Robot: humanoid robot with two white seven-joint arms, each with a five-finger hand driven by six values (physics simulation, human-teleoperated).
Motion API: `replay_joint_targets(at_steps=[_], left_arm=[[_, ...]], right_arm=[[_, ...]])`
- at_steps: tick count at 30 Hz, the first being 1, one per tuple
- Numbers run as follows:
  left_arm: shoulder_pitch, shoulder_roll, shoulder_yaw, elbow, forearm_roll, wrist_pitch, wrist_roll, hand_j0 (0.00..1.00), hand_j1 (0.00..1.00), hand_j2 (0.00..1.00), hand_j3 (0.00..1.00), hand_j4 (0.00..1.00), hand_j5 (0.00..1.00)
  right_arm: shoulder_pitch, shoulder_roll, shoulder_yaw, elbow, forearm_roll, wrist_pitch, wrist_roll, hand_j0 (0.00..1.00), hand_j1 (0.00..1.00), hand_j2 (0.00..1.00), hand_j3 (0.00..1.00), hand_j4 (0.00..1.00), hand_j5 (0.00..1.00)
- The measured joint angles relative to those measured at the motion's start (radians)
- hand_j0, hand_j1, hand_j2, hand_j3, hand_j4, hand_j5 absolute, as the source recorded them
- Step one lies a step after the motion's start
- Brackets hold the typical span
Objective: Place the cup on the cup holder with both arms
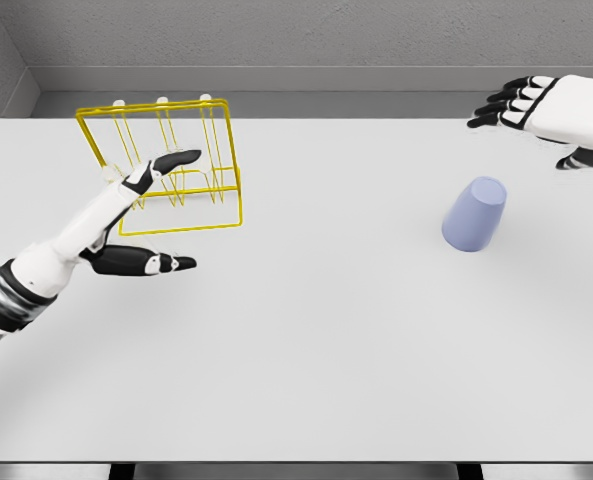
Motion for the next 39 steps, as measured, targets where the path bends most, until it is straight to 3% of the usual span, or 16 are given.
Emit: replay_joint_targets(at_steps=[2,7,16,26,31,36,39], left_arm=[[0.000,0.000,-0.035,-0.004,0.000,0.000,0.000,1.00,1.00,1.00,1.00,1.00,1.00],[-0.001,0.008,-0.115,-0.007,0.003,0.000,0.000,1.00,1.00,1.00,1.00,1.00,1.00],[-0.047,0.116,-0.228,-0.014,0.114,0.000,-0.001,1.00,1.00,1.00,1.00,1.00,1.00],[-0.181,0.116,-0.390,-0.017,0.197,0.000,-0.010,1.00,1.00,1.00,1.00,1.00,1.00],[-0.278,0.097,-0.492,-0.019,0.337,0.006,-0.020,1.00,1.00,1.00,1.00,1.00,1.00],[-0.302,0.117,-0.578,-0.018,0.392,0.053,-0.032,1.00,1.00,1.00,1.00,1.00,1.00],[-0.301,0.126,-0.598,-0.014,0.396,0.071,-0.034,1.00,1.00,1.00,1.00,1.00,1.00]], right_arm=[[-0.065,0.015,0.084,0.045,0.020,0.000,0.015,1.00,1.00,1.00,1.00,1.00,1.00],[-0.100,0.066,0.218,0.134,0.054,-0.002,0.041,1.00,1.00,1.00,1.00,1.00,1.00],[-0.115,0.168,0.271,0.256,0.096,-0.002,0.048,1.00,1.00,1.00,1.00,1.00,1.00],[-0.115,0.193,0.306,0.277,0.105,-0.002,0.049,1.00,1.00,1.00,1.00,1.00,1.00],[-0.114,0.196,0.317,0.275,0.105,-0.002,0.049,1.00,1.00,1.00,1.00,1.00,1.00],[-0.114,0.196,0.323,0.274,0.105,-0.002,0.066,0.83,0.83,0.83,0.83,0.83,0.83],[-0.114,0.196,0.323,0.273,0.099,0.003,0.070,0.79,0.79,0.79,0.79,0.79,0.79]])
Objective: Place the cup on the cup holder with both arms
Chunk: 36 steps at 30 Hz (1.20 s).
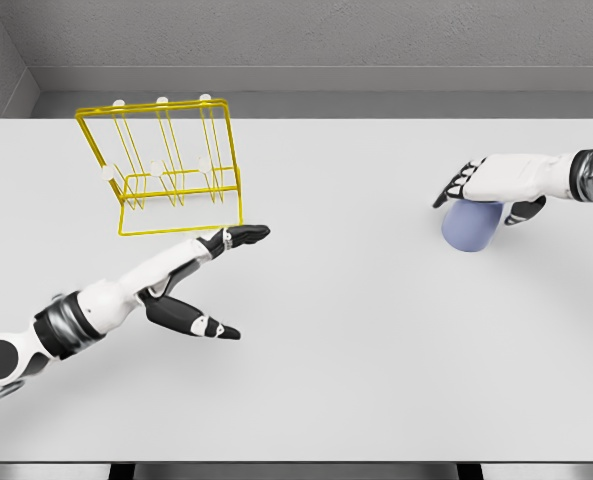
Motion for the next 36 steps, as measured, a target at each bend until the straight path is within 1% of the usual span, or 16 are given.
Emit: replay_joint_targets(at_steps=[1,2,3,4,6,9,10,12,15,19,21,23,28,33,36], left_arm=[[0.000,0.001,-0.006,0.002,0.000,0.003,0.000,1.00,1.00,1.00,1.00,1.00,1.00],[-0.002,0.004,-0.011,0.004,0.002,0.011,0.000,1.00,1.00,1.00,1.00,1.00,1.00],[-0.002,0.006,-0.015,0.004,0.008,0.025,-0.001,1.00,1.00,1.00,1.00,1.00,1.00],[-0.005,0.009,-0.017,0.002,0.027,0.041,-0.001,1.00,1.00,1.00,1.00,1.00,1.00],[-0.032,0.015,-0.020,-0.003,0.087,0.089,-0.001,1.00,1.00,1.00,1.00,1.00,1.00],[-0.064,0.019,-0.027,-0.010,0.181,0.163,-0.001,1.00,1.00,1.00,1.00,1.00,1.00],[-0.075,0.020,-0.029,-0.012,0.205,0.182,-0.002,1.00,1.00,1.00,1.00,1.00,1.00],[-0.078,0.021,-0.033,-0.013,0.236,0.216,-0.006,1.00,1.00,1.00,1.00,1.00,1.00],[-0.078,0.019,-0.039,-0.014,0.258,0.244,-0.010,1.00,1.00,1.00,1.00,1.00,1.00],[-0.078,0.011,-0.049,-0.014,0.267,0.256,-0.012,1.00,1.00,1.00,1.00,1.00,1.00],[-0.077,0.009,-0.053,-0.013,0.269,0.258,-0.013,1.00,1.00,1.00,1.00,1.00,1.00],[-0.077,0.003,-0.056,-0.013,0.270,0.259,-0.013,1.00,1.00,1.00,1.00,1.00,1.00],[-0.077,-0.003,-0.058,-0.010,0.282,0.262,-0.013,1.00,1.00,1.00,1.00,1.00,1.00],[-0.077,-0.004,-0.058,-0.010,0.342,0.278,-0.013,1.00,1.00,1.00,1.00,1.00,1.00],[-0.077,-0.004,-0.058,-0.010,0.366,0.281,-0.013,1.00,1.00,1.00,1.00,1.00,1.00]], right_arm=[[0.001,0.000,0.000,0.000,-0.003,0.002,0.000,0.79,0.79,0.79,0.79,0.79,0.79],[0.002,0.000,0.004,0.004,0.053,-0.016,-0.067,0.77,0.77,0.77,0.77,0.77,0.77],[0.002,0.000,0.000,0.001,0.015,-0.002,-0.048,0.75,0.75,0.75,0.75,0.75,0.75],[0.002,0.000,0.002,0.001,0.013,-0.003,-0.032,0.75,0.75,0.75,0.75,0.75,0.75],[0.002,-0.001,0.001,0.000,0.000,0.002,-0.018,0.67,0.67,0.67,0.67,0.67,0.67],[0.003,-0.001,-0.003,0.000,-0.009,0.011,-0.009,0.67,0.67,0.67,0.67,0.67,0.67],[0.003,-0.001,-0.004,-0.001,-0.014,0.013,-0.004,0.67,0.67,0.67,0.67,0.67,0.67],[0.003,-0.001,-0.005,-0.001,-0.020,0.016,0.003,0.67,0.67,0.67,0.67,0.67,0.67],[0.002,-0.001,-0.006,-0.002,-0.013,0.010,0.007,0.67,0.67,0.67,0.67,0.67,0.67],[-0.002,-0.002,-0.009,-0.004,-0.004,0.000,0.016,0.67,0.67,0.67,0.67,0.67,0.67],[-0.002,-0.004,-0.011,-0.015,-0.003,-0.002,0.019,0.65,0.65,0.65,0.65,0.65,0.65],[-0.005,-0.006,-0.012,-0.025,-0.003,-0.003,0.020,0.65,0.65,0.65,0.65,0.65,0.65],[-0.017,-0.022,-0.013,-0.079,-0.002,-0.004,0.020,0.65,0.65,0.65,0.65,0.65,0.65],[-0.017,-0.056,-0.014,-0.178,0.004,-0.005,0.021,0.65,0.65,0.65,0.65,0.65,0.65],[-0.015,-0.071,-0.013,-0.238,0.007,-0.005,0.021,0.65,0.65,0.65,0.65,0.65,0.65]])
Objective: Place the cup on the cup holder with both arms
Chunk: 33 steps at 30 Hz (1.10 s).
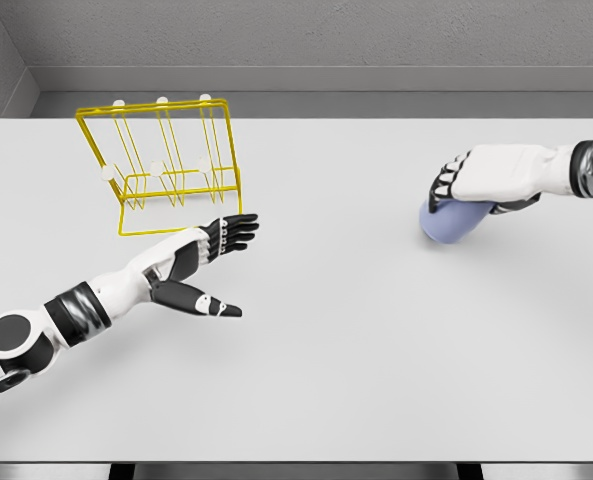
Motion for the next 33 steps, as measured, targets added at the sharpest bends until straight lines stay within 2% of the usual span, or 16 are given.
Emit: replay_joint_targets(at_steps=[9,12,25,33], left_arm=[[0.000,-0.005,0.001,0.001,0.024,0.002,0.000,1.00,1.00,1.00,1.00,1.00,1.00],[0.000,-0.011,0.001,0.004,0.025,0.003,0.000,1.00,1.00,1.00,1.00,1.00,1.00],[0.002,-0.018,0.001,0.009,0.022,0.002,0.000,1.00,1.00,1.00,1.00,1.00,1.00],[0.002,-0.017,0.001,0.010,0.022,0.002,0.000,1.00,1.00,1.00,1.00,1.00,1.00]], right_arm=[[0.009,-0.011,0.006,-0.194,0.003,0.000,0.000,0.65,0.65,0.65,0.65,0.65,0.65],[0.005,-0.006,0.010,-0.231,0.002,0.000,0.000,0.65,0.65,0.65,0.65,0.65,0.65],[0.000,0.133,0.060,-0.262,0.038,0.000,-0.001,0.65,0.65,0.65,0.65,0.65,0.65],[-0.009,0.179,0.089,-0.264,0.053,0.000,-0.001,0.66,0.66,0.66,0.66,0.66,0.66]])
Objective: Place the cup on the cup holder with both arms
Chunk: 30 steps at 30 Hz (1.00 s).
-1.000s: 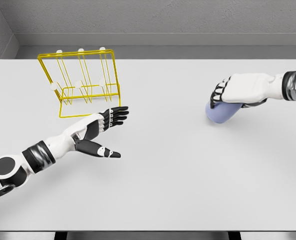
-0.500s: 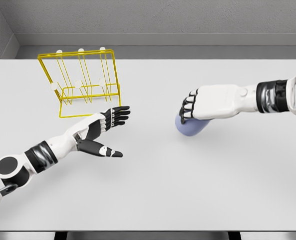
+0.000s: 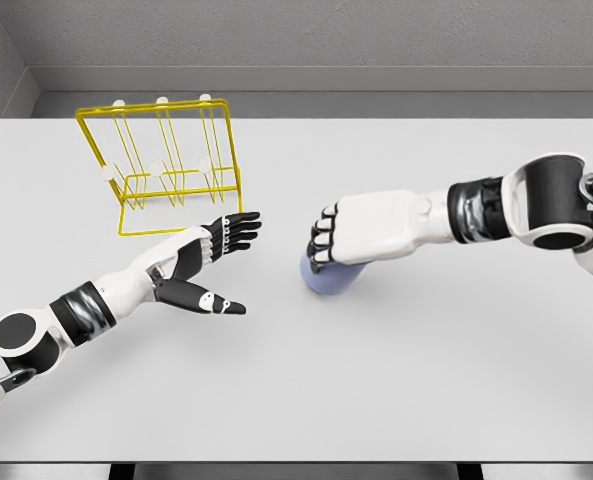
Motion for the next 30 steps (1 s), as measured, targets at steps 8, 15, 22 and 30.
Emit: replay_joint_targets(at_steps=[8,15,22,30], left_arm=[[0.000,0.000,0.001,0.000,-0.001,0.000,0.000,1.00,1.00,1.00,1.00,1.00,1.00],[-0.002,-0.001,0.002,0.004,-0.001,0.000,0.000,1.00,1.00,1.00,1.00,1.00,1.00],[-0.002,-0.009,0.002,0.008,-0.003,0.000,0.000,1.00,1.00,1.00,1.00,1.00,1.00],[-0.002,-0.017,0.003,0.026,-0.003,0.000,0.000,1.00,1.00,1.00,1.00,1.00,1.00]], right_arm=[[0.000,0.020,0.019,0.001,0.016,0.000,0.000,1.00,1.00,1.00,1.00,1.00,1.00],[-0.006,0.020,0.018,-0.002,0.021,0.000,0.000,1.00,1.00,1.00,1.00,1.00,1.00],[-0.014,0.015,-0.006,-0.006,0.008,0.000,0.000,1.00,1.00,1.00,1.00,1.00,1.00],[0.000,-0.001,-0.130,-0.008,-0.012,0.000,0.000,1.00,1.00,1.00,1.00,1.00,1.00]])
